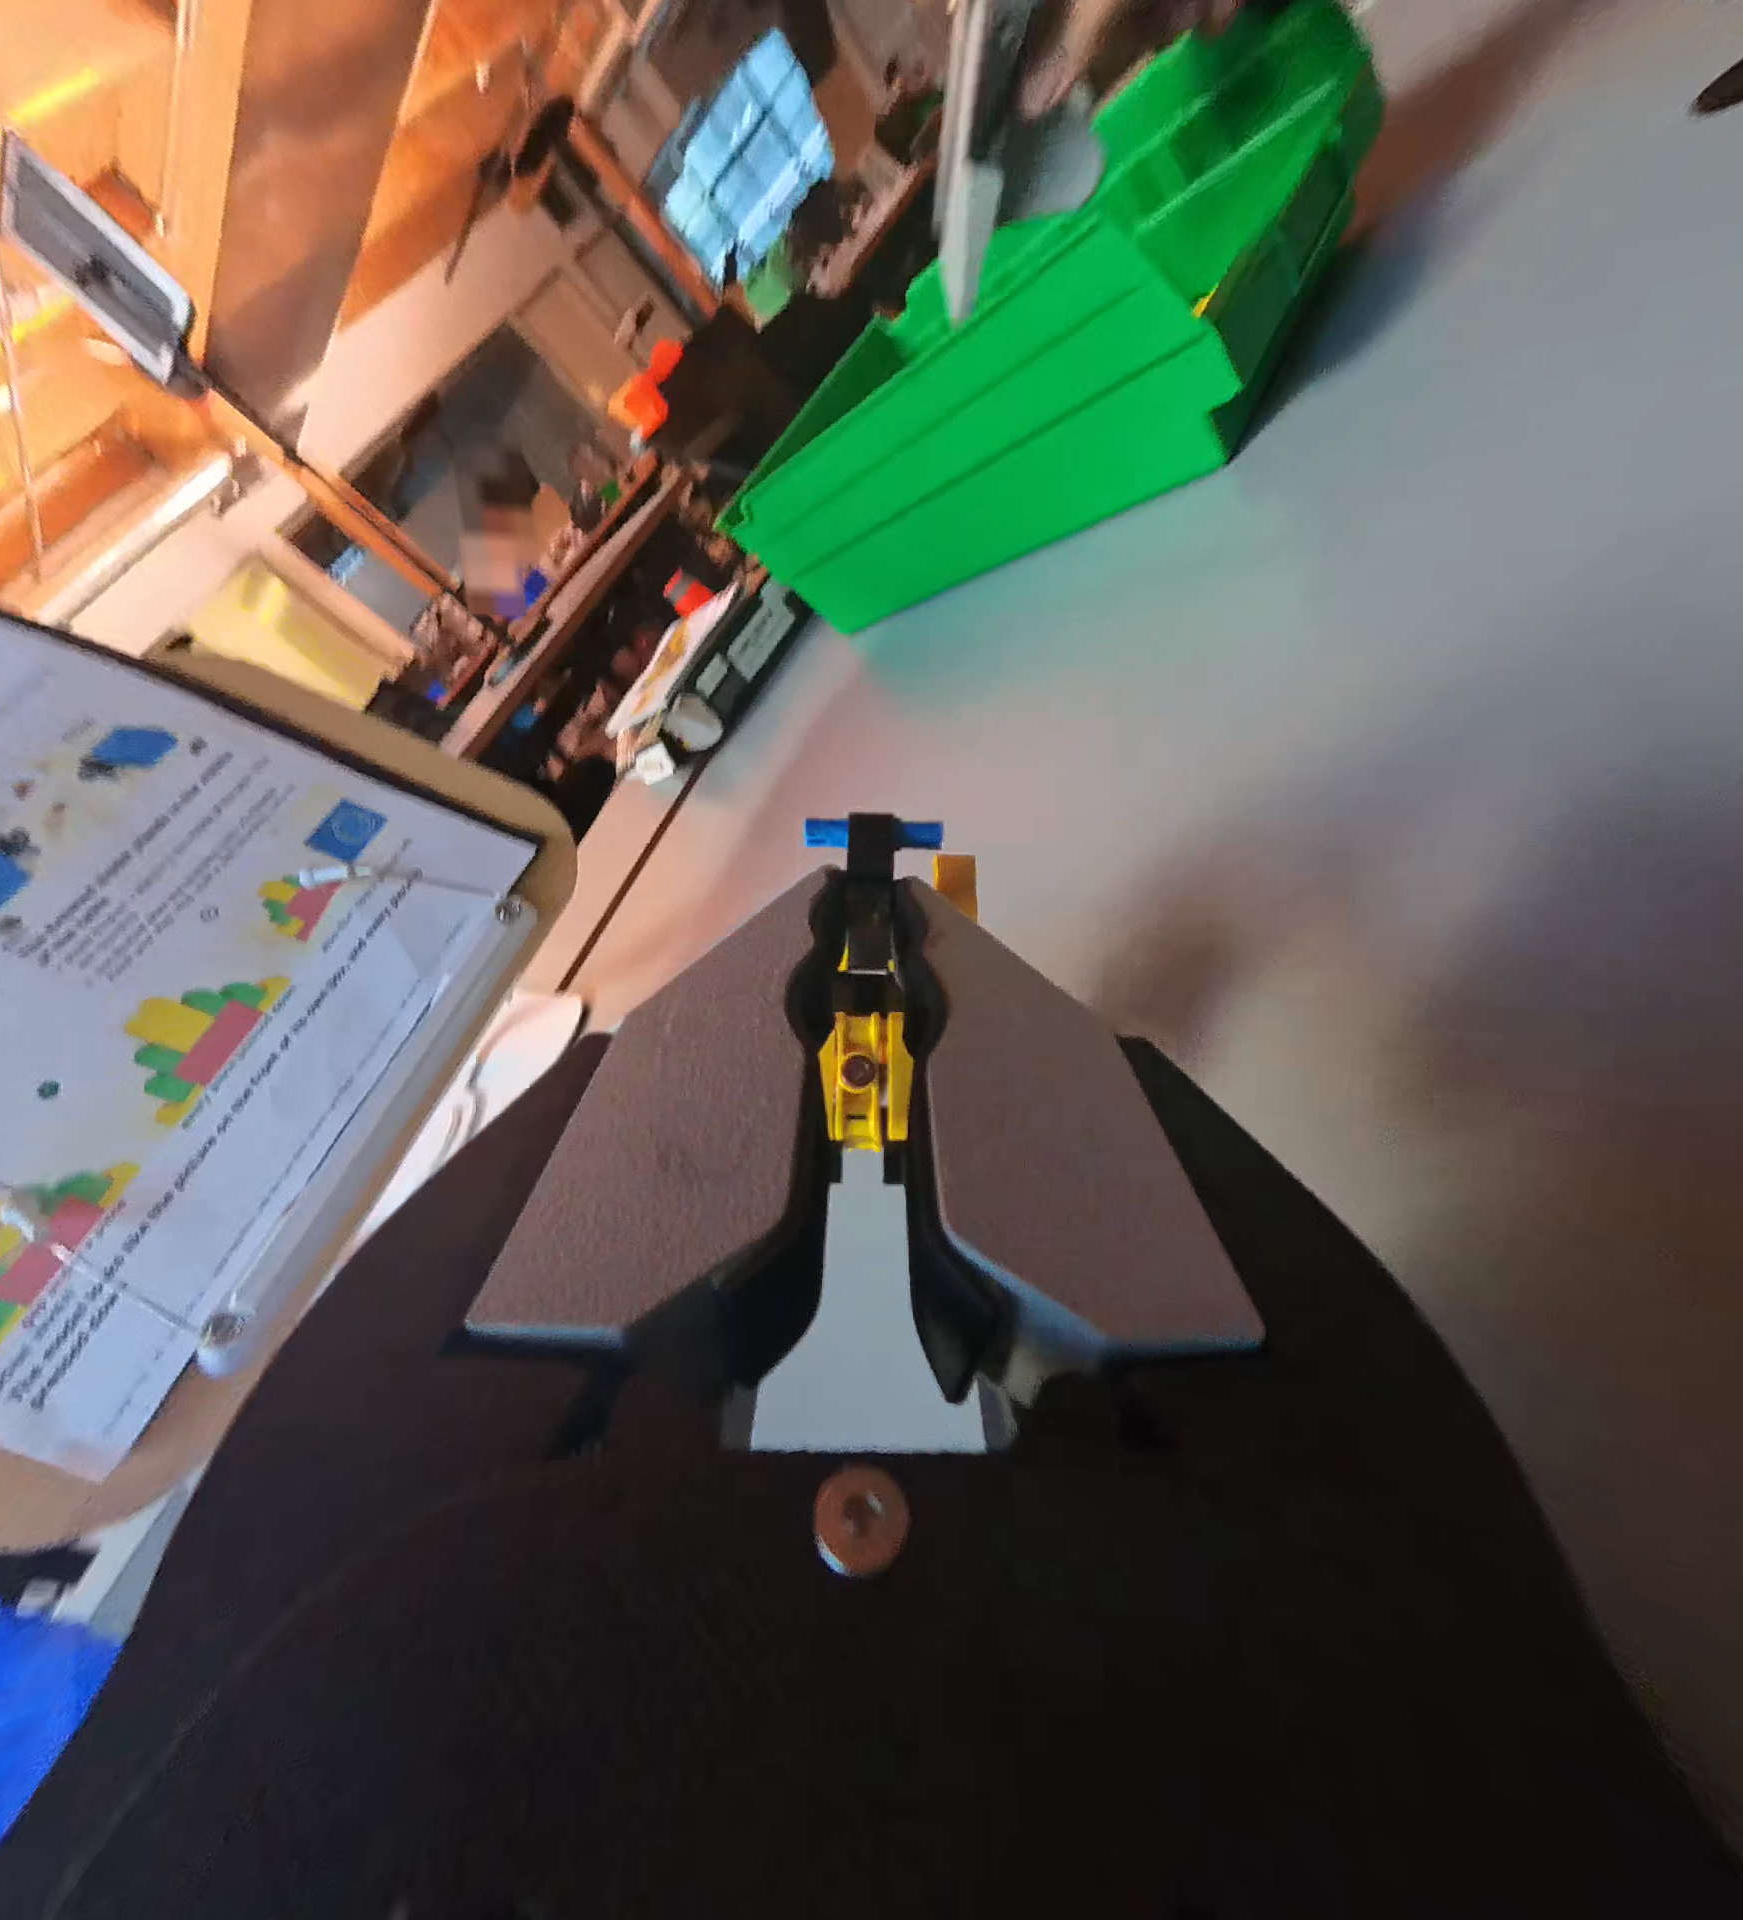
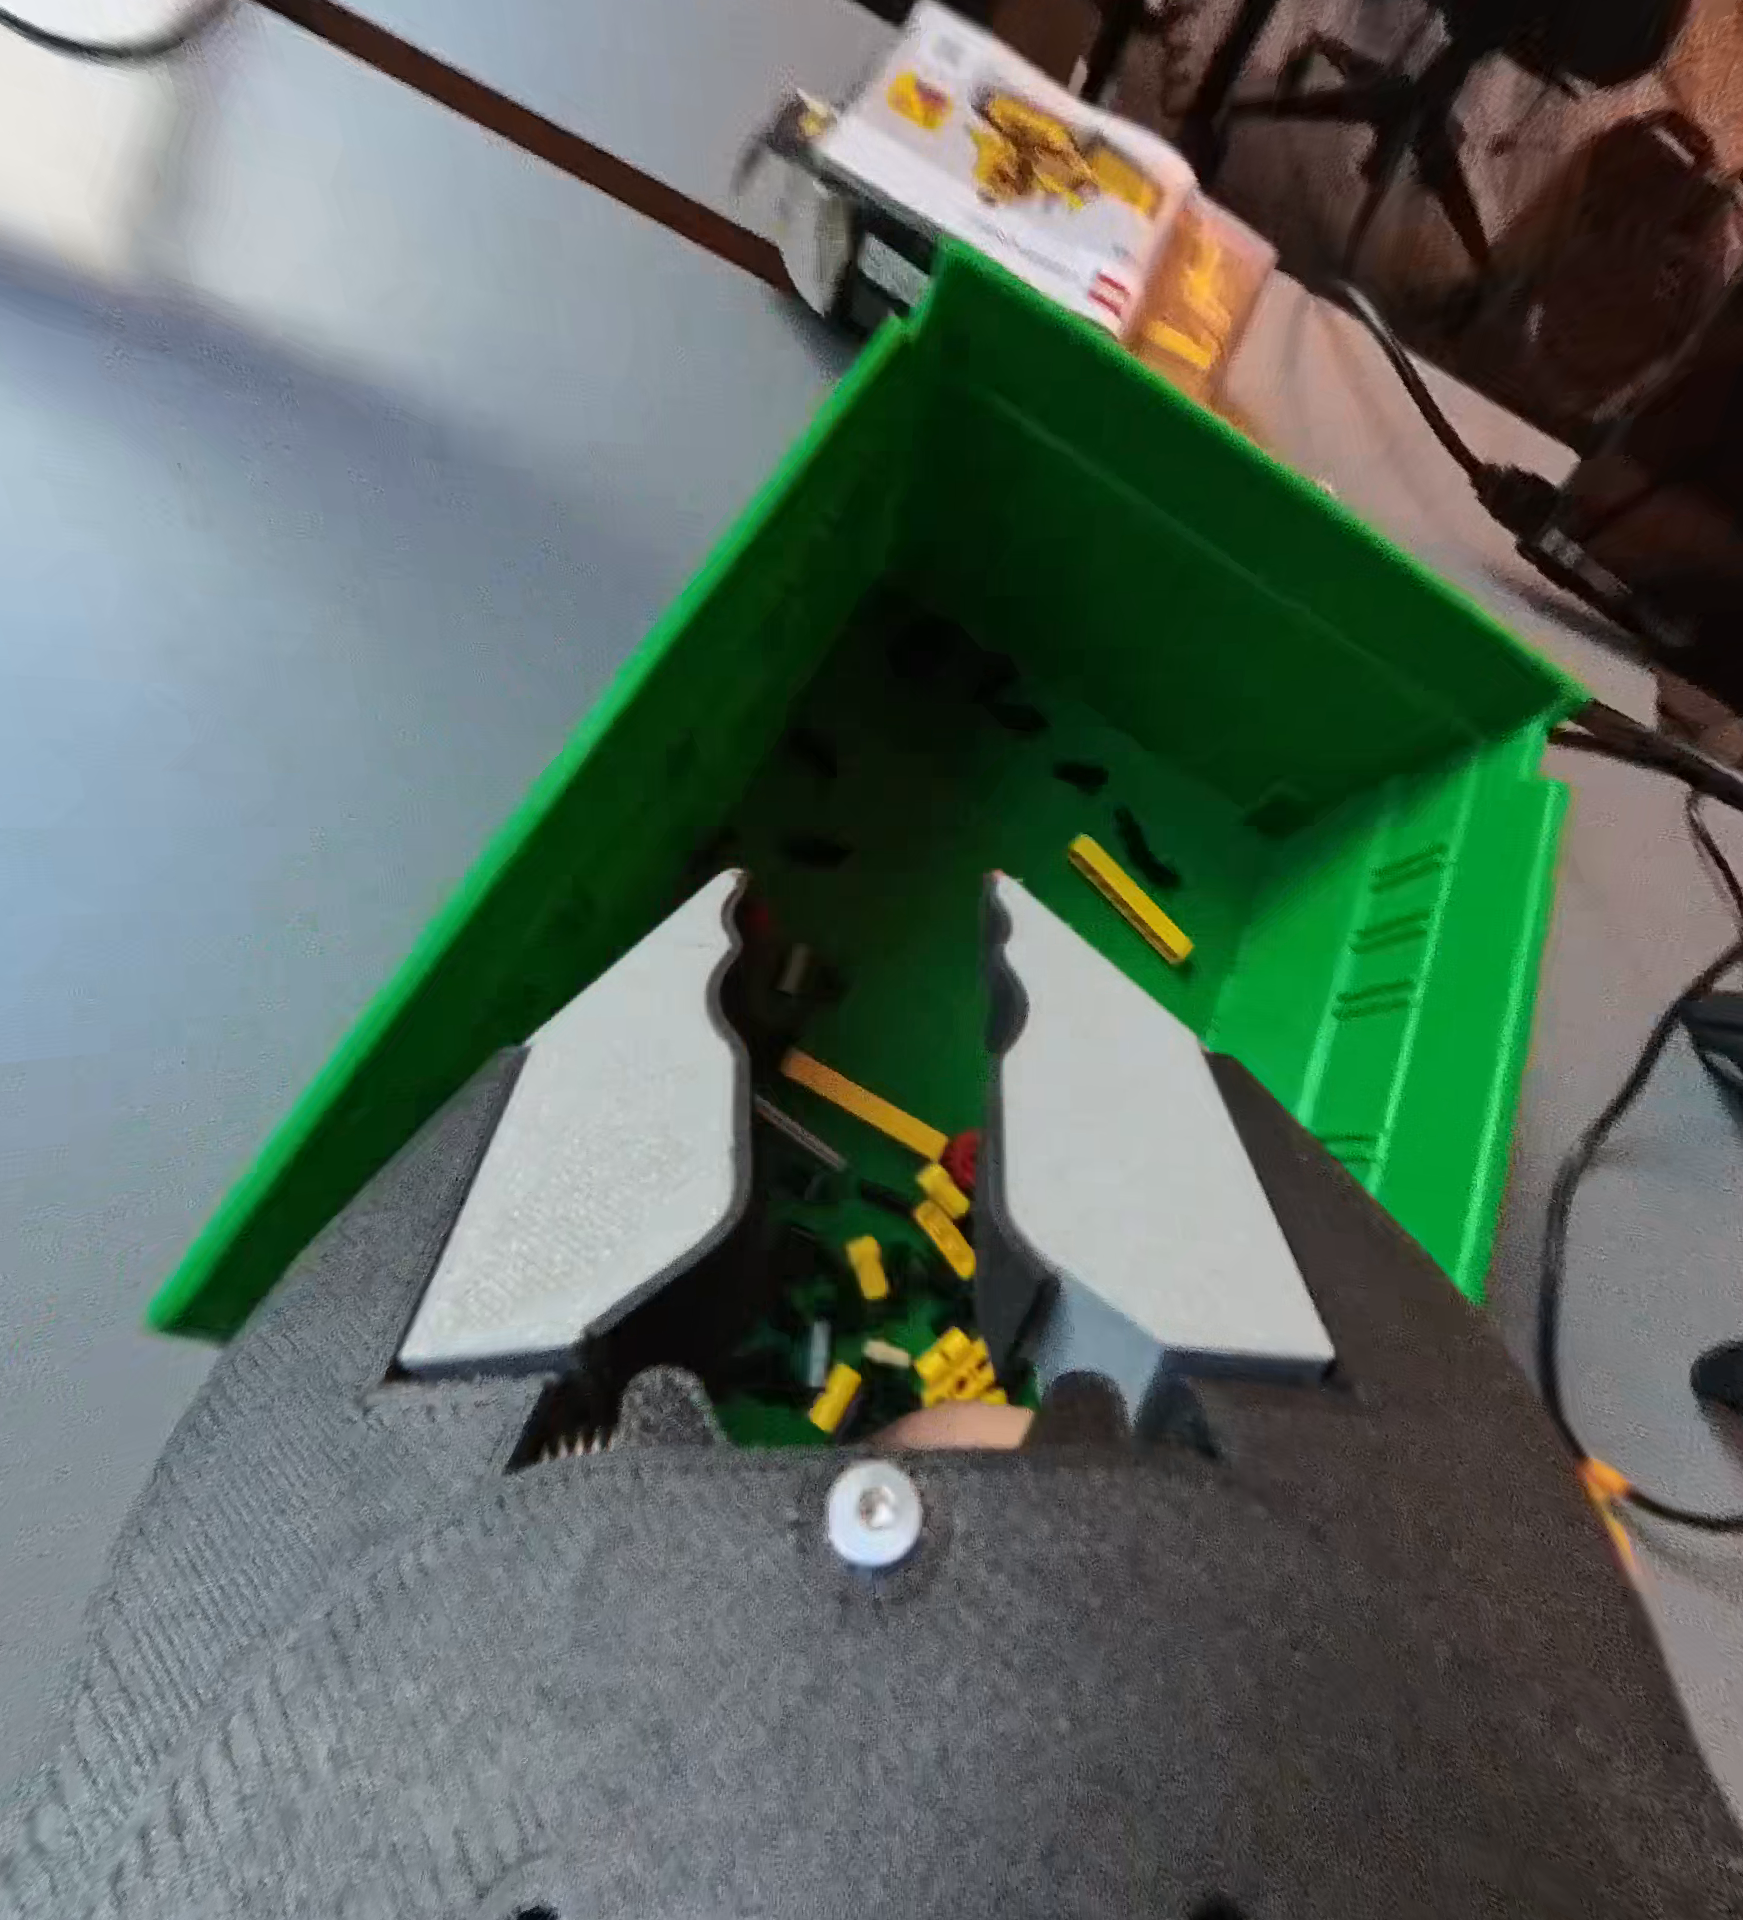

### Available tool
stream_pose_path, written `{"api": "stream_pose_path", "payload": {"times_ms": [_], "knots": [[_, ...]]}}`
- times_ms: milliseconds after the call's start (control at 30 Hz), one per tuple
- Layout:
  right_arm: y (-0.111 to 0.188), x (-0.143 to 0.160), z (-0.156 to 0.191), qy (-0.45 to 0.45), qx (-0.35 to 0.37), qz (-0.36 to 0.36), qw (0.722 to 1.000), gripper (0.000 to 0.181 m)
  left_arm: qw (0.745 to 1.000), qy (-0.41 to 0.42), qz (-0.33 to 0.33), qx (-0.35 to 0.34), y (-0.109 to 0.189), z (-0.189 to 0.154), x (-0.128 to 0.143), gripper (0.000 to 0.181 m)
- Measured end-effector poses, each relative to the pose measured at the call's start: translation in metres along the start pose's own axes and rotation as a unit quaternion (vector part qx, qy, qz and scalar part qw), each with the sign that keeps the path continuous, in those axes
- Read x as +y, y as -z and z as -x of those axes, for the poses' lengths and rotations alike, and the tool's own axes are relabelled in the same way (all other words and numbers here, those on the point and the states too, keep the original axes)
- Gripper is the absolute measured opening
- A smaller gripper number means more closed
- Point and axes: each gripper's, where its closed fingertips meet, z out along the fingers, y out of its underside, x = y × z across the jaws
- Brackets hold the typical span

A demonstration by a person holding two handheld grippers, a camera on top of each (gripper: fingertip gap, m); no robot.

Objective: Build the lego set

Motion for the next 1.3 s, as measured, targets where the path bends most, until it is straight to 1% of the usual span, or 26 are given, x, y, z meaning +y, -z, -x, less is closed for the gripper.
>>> {"api": "stream_pose_path", "payload": {"times_ms": [33, 100, 133, 167, 200, 233, 267, 300, 367, 433, 500, 533, 600, 667, 733, 800, 833, 900, 933, 967, 1033, 1067, 1100, 1167, 1200, 1300], "knots": [[0.006, -0.013, 0.012, -0.001, -0.025, -0.033, 0.999, 0.044, 1.0, -0.003, -0.021, 0.009, 0.002, -0.002, -0.005, 0.005], [0.029, -0.051, 0.043, 0.004, -0.079, -0.145, 0.986, 0.044, 0.997, 0.009, -0.067, 0.021, 0.006, -0.004, -0.017, 0.005], [0.045, -0.07, 0.066, 0.017, -0.118, -0.205, 0.971, 0.044, 0.995, 0.023, -0.096, 0.033, 0.009, -0.005, -0.025, 0.005], [0.064, -0.084, 0.1, 0.044, -0.179, -0.259, 0.948, 0.045, 0.991, 0.038, -0.12, 0.045, 0.011, -0.007, -0.032, 0.006], [0.085, -0.092, 0.142, 0.079, -0.256, -0.303, 0.914, 0.043, 0.988, 0.05, -0.135, 0.054, 0.013, -0.008, -0.036, 0.005], [0.105, -0.09, 0.185, 0.119, -0.334, -0.332, 0.874, 0.043, 0.986, 0.058, -0.146, 0.059, 0.014, -0.008, -0.039, 0.005], [0.119, -0.081, 0.225, 0.161, -0.397, -0.337, 0.838, 0.043, 0.984, 0.063, -0.155, 0.066, 0.015, -0.01, -0.042, 0.005], [0.124, -0.069, 0.259, 0.2, -0.432, -0.33, 0.815, 0.043, 0.982, 0.068, -0.16, 0.073, 0.015, -0.011, -0.044, 0.005], [0.119, -0.053, 0.304, 0.265, -0.426, -0.325, 0.802, 0.043, 0.98, 0.071, -0.164, 0.088, 0.015, -0.017, -0.046, 0.005], [0.12, -0.04, 0.335, 0.308, -0.425, -0.331, 0.784, 0.045, 0.977, 0.077, -0.169, 0.102, 0.015, -0.022, -0.049, 0.005], [0.123, -0.038, 0.349, 0.322, -0.417, -0.36, 0.77, 0.044, 0.976, 0.084, -0.163, 0.115, 0.014, -0.027, -0.049, 0.005], [0.122, -0.038, 0.351, 0.33, -0.403, -0.368, 0.77, 0.041, 0.975, 0.088, -0.162, 0.123, 0.013, -0.029, -0.05, 0.005], [0.119, -0.035, 0.352, 0.355, -0.383, -0.374, 0.766, 0.025, 0.974, 0.091, -0.161, 0.132, 0.013, -0.032, -0.05, 0.005], [0.116, -0.029, 0.356, 0.37, -0.382, -0.37, 0.762, 0.028, 0.974, 0.093, -0.158, 0.134, 0.012, -0.034, -0.05, 0.005], [0.11, -0.03, 0.356, 0.373, -0.361, -0.368, 0.772, 0.028, 0.977, 0.096, -0.143, 0.128, 0.009, -0.032, -0.046, 0.005], [0.099, -0.035, 0.351, 0.346, -0.343, -0.355, 0.798, 0.028, 0.982, 0.102, -0.126, 0.1, 0.006, -0.025, -0.043, 0.005], [0.096, -0.038, 0.349, 0.318, -0.349, -0.343, 0.812, 0.028, 0.985, 0.097, -0.118, 0.084, 0.005, -0.02, -0.041, 0.005], [0.094, -0.041, 0.346, 0.265, -0.382, -0.32, 0.825, 0.026, 0.99, 0.064, -0.113, 0.052, 0.005, -0.015, -0.04, 0.005], [0.096, -0.04, 0.346, 0.248, -0.406, -0.308, 0.824, 0.022, 0.992, 0.042, -0.113, 0.038, 0.006, -0.013, -0.042, 0.005], [0.099, -0.038, 0.345, 0.232, -0.435, -0.296, 0.818, 0.015, 0.994, 0.018, -0.107, 0.023, 0.006, -0.012, -0.042, 0.005], [0.107, -0.036, 0.346, 0.181, -0.502, -0.272, 0.801, 0.018, 0.997, -0.034, -0.072, -0.017, 0.004, -0.006, -0.036, 0.005], [0.113, -0.034, 0.348, 0.157, -0.544, -0.256, 0.784, 0.012, 0.996, -0.06, -0.052, -0.038, 0.003, -0.003, -0.033, 0.005], [0.116, -0.032, 0.351, 0.134, -0.576, -0.241, 0.77, 0.012, 0.995, -0.073, -0.034, -0.061, 0.002, 0.001, -0.031, 0.005], [0.112, -0.033, 0.354, 0.093, -0.604, -0.217, 0.762, 0.009, 0.994, -0.07, -0.015, -0.077, 0.001, 0.003, -0.031, 0.005], [0.112, -0.034, 0.356, 0.08, -0.614, -0.214, 0.755, 0.0, 0.995, -0.064, -0.011, -0.071, -0.001, 0.001, -0.032, 0.005], [0.112, -0.04, 0.356, 0.039, -0.64, -0.213, 0.737, 0.0, 0.992, -0.09, 0.023, -0.08, -0.004, -0.001, -0.027, 0.005]]}}
